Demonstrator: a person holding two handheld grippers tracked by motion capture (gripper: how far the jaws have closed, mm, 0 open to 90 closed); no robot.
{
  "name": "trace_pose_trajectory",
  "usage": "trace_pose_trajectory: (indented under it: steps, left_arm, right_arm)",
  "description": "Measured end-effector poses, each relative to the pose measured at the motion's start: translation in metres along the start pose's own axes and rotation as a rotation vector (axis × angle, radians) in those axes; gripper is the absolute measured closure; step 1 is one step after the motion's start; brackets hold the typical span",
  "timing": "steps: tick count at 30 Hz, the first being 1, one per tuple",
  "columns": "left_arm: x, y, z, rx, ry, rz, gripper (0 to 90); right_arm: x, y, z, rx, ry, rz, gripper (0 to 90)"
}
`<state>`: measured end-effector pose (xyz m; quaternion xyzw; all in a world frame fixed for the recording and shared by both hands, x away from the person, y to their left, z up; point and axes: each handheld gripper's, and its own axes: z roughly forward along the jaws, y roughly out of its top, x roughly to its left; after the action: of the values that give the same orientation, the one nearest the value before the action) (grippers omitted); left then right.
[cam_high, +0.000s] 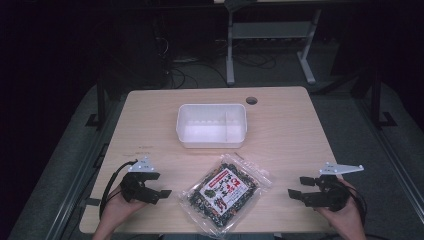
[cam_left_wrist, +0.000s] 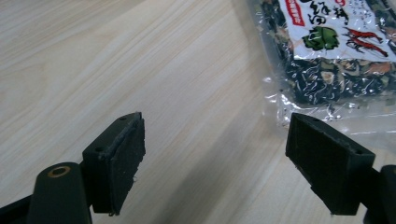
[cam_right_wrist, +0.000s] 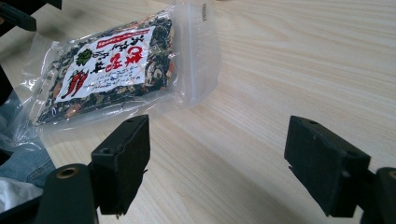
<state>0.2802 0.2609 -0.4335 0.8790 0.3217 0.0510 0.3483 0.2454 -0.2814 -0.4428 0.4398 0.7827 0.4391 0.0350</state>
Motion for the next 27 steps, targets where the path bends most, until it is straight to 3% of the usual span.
trace_pose_trajectory:
  steps: [27]
  left_arm:
    - [-0.027,0.021,0.012,-0.027,-0.08,0.071,27.9]
  right_arm:
    - [0.004,0.008,0.009,0.006,-0.006,-0.008,23.4]
